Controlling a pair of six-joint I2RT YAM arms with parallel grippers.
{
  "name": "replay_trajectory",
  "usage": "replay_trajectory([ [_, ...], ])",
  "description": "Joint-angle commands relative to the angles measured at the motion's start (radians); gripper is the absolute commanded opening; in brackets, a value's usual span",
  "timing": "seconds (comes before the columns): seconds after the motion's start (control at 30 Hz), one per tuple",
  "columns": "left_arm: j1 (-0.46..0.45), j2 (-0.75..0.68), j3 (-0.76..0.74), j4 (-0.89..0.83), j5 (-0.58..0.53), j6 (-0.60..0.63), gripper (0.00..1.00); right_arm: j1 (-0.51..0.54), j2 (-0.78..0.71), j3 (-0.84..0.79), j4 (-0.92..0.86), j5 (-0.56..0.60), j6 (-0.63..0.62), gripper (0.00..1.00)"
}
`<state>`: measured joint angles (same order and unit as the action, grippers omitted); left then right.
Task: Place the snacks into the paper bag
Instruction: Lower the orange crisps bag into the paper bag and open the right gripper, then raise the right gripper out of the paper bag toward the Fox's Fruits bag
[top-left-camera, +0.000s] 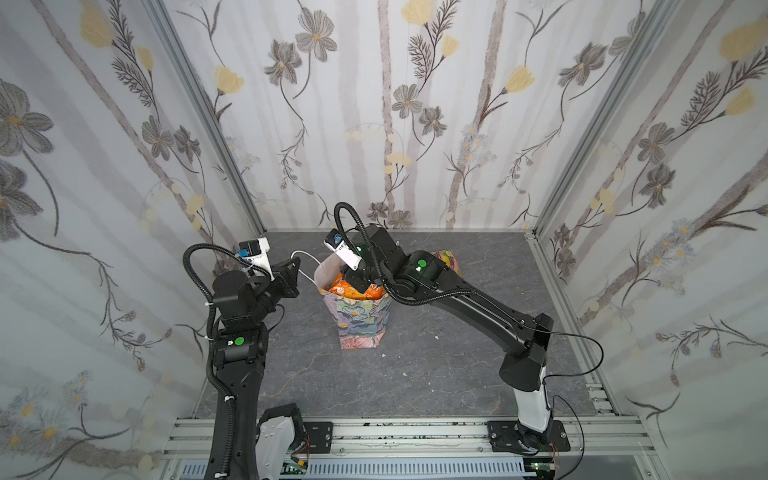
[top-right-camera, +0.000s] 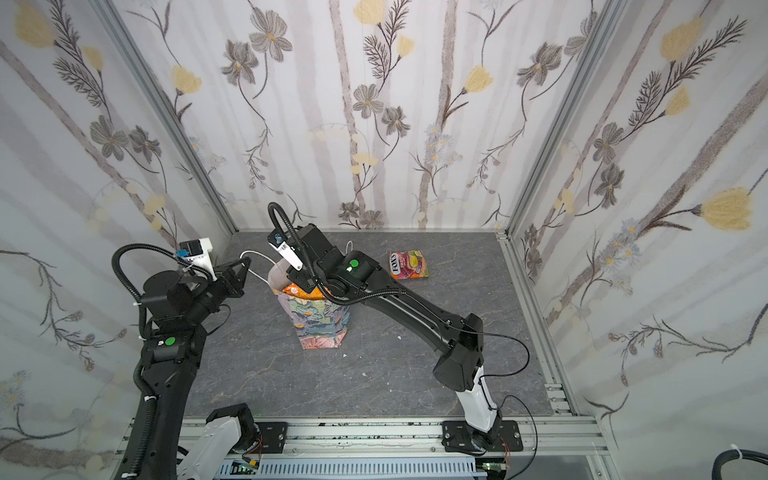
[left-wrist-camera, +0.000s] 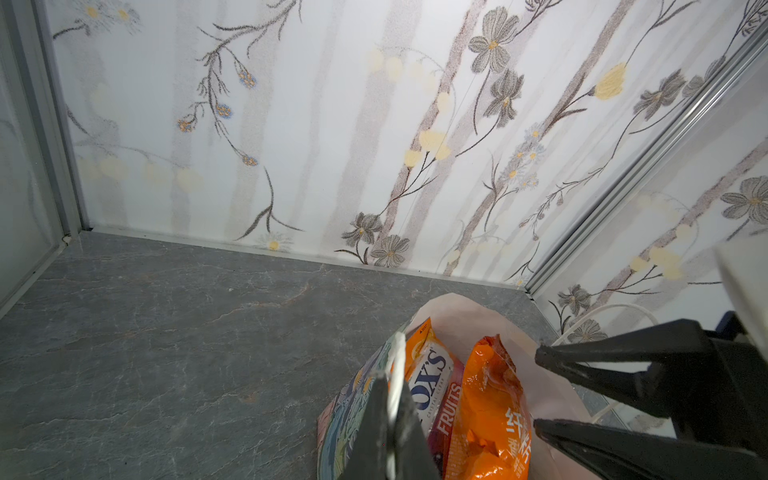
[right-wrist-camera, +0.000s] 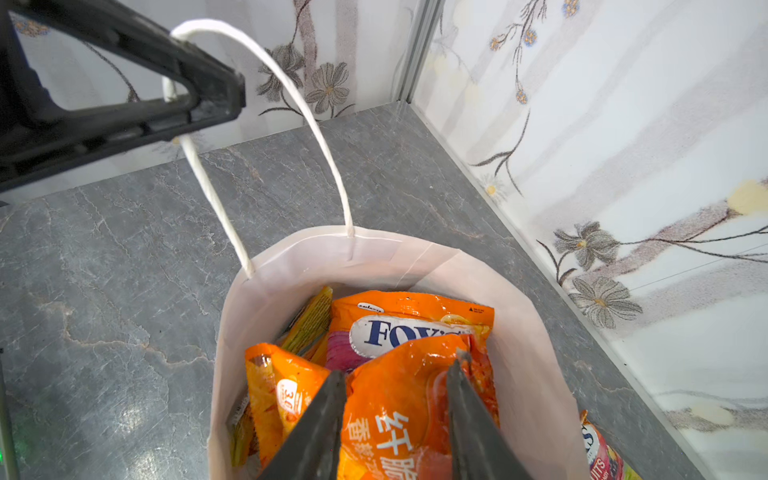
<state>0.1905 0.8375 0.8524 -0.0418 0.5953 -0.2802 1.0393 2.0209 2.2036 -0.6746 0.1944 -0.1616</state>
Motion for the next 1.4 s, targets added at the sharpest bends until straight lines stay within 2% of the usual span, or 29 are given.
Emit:
replay_trajectory([
  [0.0,0.001,-0.005,0.009,0.06,-0.008,0.006,0.0,-0.001,0.043,0.019,-0.102,0.015,0.02,0.31],
  [0.2,0.001,-0.005,0.009,0.061,-0.008,0.004,0.0,-0.017,0.085,0.056,-0.198,0.003,0.03,0.26],
  [0.3,0.001,-0.005,0.008,0.062,-0.006,0.004,0.0,-0.039,0.115,0.057,-0.219,0.002,0.049,0.2],
  [0.57,0.003,-0.006,0.009,0.06,-0.008,0.006,0.0,-0.081,0.207,0.075,-0.23,-0.085,0.052,0.16],
  [0.67,0.002,-0.007,0.009,0.06,-0.009,0.007,0.0,-0.078,0.196,0.103,-0.201,-0.122,0.047,0.2],
  [0.77,0.001,-0.007,0.008,0.059,-0.009,0.007,0.0,-0.074,0.148,0.104,-0.122,-0.157,0.042,0.21],
  [0.97,0.002,-0.006,0.008,0.056,-0.019,0.011,0.0,-0.074,0.017,0.092,0.042,-0.19,0.055,0.35],
  [1.07,0.002,-0.008,0.009,0.054,-0.023,0.012,0.0,-0.078,-0.068,0.035,0.126,-0.184,0.06,0.37],
  [1.23,0.001,-0.009,0.009,0.053,-0.027,0.013,0.0,-0.127,-0.261,-0.191,0.314,-0.149,0.097,0.38],
  [1.37,0.002,-0.008,0.006,0.055,-0.031,0.014,0.0,-0.247,-0.459,-0.441,0.488,-0.141,0.174,0.43],
])
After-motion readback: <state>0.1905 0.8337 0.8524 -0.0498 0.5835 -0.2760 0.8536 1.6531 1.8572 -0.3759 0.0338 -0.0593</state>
